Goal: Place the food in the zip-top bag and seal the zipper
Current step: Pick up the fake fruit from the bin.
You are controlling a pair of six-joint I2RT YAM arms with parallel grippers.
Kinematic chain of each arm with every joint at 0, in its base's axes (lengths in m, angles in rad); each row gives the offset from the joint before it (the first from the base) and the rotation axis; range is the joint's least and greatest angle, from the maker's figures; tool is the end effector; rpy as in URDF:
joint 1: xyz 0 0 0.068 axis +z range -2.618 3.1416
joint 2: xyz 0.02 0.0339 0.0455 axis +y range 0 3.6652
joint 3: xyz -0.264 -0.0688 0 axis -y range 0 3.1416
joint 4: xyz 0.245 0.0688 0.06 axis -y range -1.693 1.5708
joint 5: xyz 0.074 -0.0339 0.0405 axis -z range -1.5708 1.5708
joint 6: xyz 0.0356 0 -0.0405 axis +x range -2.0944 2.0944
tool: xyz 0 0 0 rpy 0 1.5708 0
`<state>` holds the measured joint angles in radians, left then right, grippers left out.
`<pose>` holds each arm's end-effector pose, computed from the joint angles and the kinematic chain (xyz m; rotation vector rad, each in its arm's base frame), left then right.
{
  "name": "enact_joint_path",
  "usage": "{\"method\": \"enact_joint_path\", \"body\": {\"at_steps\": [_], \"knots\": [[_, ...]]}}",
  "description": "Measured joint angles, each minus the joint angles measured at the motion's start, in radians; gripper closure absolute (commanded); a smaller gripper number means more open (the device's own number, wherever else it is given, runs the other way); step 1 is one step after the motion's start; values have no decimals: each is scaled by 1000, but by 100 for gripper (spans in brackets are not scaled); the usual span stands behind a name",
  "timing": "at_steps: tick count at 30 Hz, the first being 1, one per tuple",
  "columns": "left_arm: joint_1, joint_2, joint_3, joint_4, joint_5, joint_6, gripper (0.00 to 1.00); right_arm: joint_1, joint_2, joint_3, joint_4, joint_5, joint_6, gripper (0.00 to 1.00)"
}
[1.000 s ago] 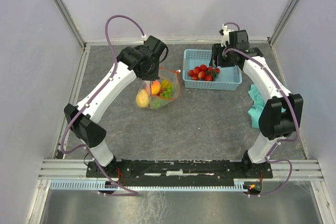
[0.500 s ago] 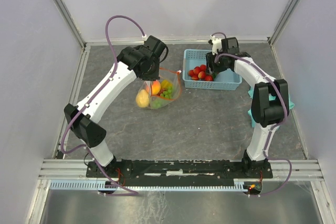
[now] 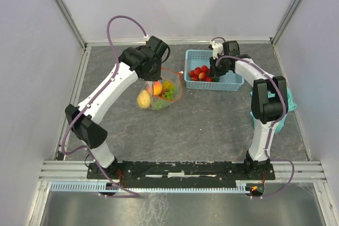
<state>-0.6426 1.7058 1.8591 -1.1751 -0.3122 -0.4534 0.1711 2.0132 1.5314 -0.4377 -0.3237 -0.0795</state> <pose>0.2826 -0.1979 0.3798 0.1266 2.5151 -0.0311 0.4349 0.0866 0.2060 -0.4441 2.4353 0.4414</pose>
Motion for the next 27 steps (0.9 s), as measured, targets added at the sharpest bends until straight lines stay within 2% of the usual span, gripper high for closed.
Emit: {"method": "enact_joint_path", "body": {"at_steps": [2, 5, 12, 27], "knots": [[0, 1, 0, 2, 0, 0, 97, -3, 1, 3, -8, -10, -7, 92], [0, 1, 0, 3, 0, 0, 97, -4, 0, 16, -23, -14, -16, 98], [0, 1, -3, 6, 0, 0, 97, -4, -56, 29, -79, -4, -20, 98], [0, 3, -15, 38, 13, 3, 97, 40, -379, 92, -209, 47, 137, 98]]}}
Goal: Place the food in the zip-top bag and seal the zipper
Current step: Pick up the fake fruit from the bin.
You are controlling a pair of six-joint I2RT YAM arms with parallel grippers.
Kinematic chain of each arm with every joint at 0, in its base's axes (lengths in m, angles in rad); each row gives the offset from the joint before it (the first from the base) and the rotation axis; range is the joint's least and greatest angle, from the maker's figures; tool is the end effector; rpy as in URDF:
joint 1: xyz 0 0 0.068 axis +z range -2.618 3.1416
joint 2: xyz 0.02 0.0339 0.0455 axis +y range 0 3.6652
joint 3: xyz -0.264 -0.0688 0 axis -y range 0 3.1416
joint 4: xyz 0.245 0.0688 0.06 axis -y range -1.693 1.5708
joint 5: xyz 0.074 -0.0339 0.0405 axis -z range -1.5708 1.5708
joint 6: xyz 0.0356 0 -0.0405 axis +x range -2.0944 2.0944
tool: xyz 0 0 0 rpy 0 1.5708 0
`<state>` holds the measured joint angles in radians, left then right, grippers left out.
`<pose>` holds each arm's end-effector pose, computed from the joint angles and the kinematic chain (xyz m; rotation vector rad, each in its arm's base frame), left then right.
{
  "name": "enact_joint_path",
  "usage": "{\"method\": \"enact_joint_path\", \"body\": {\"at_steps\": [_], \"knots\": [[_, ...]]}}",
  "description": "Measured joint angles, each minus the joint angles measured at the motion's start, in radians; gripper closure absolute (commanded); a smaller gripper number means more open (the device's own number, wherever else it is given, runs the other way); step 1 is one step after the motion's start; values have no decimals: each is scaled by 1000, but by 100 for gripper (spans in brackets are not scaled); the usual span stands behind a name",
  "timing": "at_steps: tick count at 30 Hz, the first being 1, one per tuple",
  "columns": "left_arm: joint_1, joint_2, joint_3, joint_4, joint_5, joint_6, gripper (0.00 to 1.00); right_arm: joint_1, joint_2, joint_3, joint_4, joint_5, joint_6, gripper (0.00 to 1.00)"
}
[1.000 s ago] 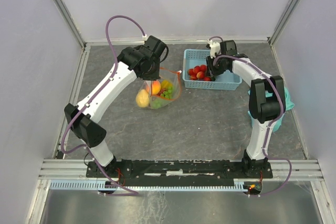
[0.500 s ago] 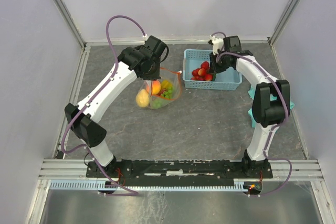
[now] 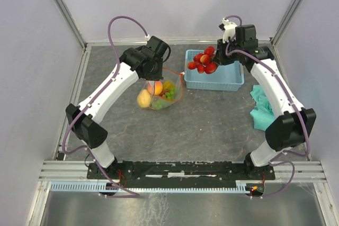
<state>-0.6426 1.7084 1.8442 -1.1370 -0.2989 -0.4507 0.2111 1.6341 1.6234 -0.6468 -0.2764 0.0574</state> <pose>0.2857 -0.2008 0.3767 0.1301 2.5037 -0.0590 0.3578 0.0866 0.3682 -0.3234 2.2138 0.4544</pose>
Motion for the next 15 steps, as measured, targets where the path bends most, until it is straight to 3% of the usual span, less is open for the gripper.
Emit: {"method": "enact_joint_path", "body": {"at_steps": [15], "knots": [[0, 1, -2, 32, 47, 0, 97, 171, -164, 104, -293, -72, 166, 98]]}}
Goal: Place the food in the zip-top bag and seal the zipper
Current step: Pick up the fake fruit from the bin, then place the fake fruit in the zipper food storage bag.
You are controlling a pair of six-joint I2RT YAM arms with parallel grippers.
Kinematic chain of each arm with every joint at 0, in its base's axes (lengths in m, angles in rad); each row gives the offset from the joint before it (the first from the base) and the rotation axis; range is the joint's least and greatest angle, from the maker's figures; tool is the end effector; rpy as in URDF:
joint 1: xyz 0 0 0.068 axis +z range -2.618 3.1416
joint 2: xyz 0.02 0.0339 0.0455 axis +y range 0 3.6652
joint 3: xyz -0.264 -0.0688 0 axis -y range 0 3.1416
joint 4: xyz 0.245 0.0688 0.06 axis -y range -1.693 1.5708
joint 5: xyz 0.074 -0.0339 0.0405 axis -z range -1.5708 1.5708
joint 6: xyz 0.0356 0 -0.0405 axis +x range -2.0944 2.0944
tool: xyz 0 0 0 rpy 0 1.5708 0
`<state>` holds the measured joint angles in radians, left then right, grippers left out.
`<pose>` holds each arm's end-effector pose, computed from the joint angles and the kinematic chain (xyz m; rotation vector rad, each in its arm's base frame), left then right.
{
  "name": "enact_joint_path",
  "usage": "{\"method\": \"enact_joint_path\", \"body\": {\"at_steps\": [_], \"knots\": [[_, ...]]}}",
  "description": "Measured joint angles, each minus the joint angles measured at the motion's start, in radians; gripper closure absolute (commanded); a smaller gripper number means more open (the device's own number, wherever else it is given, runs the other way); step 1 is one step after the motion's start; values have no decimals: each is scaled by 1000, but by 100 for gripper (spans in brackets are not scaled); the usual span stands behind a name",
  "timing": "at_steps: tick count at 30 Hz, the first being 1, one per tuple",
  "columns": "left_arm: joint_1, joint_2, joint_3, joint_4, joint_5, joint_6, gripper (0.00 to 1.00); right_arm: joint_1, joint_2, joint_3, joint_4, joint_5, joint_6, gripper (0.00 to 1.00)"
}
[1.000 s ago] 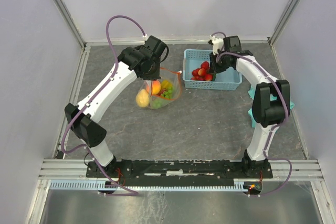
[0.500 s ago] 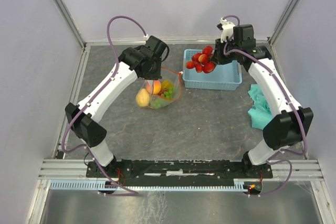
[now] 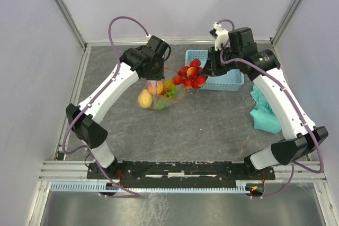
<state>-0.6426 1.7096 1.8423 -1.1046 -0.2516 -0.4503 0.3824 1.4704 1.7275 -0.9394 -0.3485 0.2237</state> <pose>0.2876 -0.2042 0.3773 0.1429 2.4988 -0.1310 0.2725 0.1227 0.4287 -0.3737 2.2730 0.7117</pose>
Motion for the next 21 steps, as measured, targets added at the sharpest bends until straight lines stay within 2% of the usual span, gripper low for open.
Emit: {"method": "enact_joint_path", "body": {"at_steps": [7, 15, 21], "knots": [[0, 0, -25, 13, 2, 0, 97, 94, 2, -1, -26, -102, 88, 98], [0, 0, -67, 33, 16, 0, 97, 100, 65, -2, 9, -198, 158, 98], [0, -2, -87, 42, 19, 0, 97, 102, 130, -2, 4, -194, 184, 98]]}}
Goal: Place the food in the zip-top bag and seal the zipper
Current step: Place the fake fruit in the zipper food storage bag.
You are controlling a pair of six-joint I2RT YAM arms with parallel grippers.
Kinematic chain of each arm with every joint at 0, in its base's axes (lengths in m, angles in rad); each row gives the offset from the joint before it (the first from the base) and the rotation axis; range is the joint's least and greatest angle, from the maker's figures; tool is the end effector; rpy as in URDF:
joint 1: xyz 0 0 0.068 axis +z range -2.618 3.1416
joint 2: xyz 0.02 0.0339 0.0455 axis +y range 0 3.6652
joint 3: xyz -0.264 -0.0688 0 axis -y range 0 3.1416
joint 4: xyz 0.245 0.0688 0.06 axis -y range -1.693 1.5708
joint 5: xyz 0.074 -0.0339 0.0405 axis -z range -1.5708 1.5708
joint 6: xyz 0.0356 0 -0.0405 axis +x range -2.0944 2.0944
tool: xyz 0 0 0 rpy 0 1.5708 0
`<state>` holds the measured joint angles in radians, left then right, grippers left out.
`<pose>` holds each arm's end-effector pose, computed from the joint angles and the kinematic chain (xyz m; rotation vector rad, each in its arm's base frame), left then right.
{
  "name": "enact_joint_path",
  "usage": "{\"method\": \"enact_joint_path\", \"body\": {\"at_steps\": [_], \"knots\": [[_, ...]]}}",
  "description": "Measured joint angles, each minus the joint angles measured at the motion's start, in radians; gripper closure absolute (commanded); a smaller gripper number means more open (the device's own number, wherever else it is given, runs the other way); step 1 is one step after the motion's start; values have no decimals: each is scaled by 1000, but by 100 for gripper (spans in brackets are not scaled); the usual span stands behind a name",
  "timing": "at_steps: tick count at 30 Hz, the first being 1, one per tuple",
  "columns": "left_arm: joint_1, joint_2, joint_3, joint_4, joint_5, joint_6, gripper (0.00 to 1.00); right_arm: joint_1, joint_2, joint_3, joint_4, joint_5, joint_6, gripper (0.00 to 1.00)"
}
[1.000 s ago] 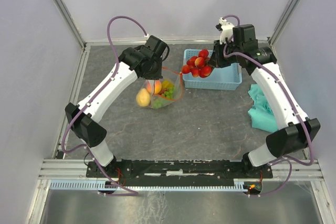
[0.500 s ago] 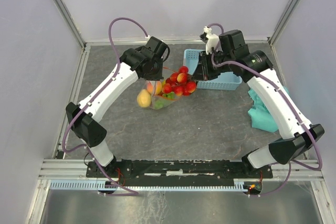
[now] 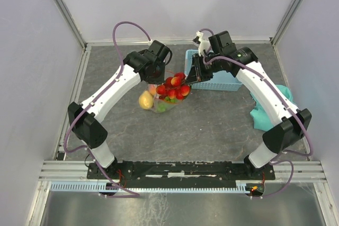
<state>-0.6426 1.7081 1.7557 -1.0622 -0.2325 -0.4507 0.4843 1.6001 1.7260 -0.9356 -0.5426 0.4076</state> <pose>0.2894 -0.2064 0.3543 0.1595 2.5432 -0.1239 0.2882 0.1724 0.3920 -0.3708 2.4674 1.0502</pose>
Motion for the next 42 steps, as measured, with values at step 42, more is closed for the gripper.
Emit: {"method": "enact_joint_path", "body": {"at_steps": [42], "knots": [[1, 47, 33, -14, 69, 6, 97, 133, 249, 58, 79, 113, 179, 98]]}}
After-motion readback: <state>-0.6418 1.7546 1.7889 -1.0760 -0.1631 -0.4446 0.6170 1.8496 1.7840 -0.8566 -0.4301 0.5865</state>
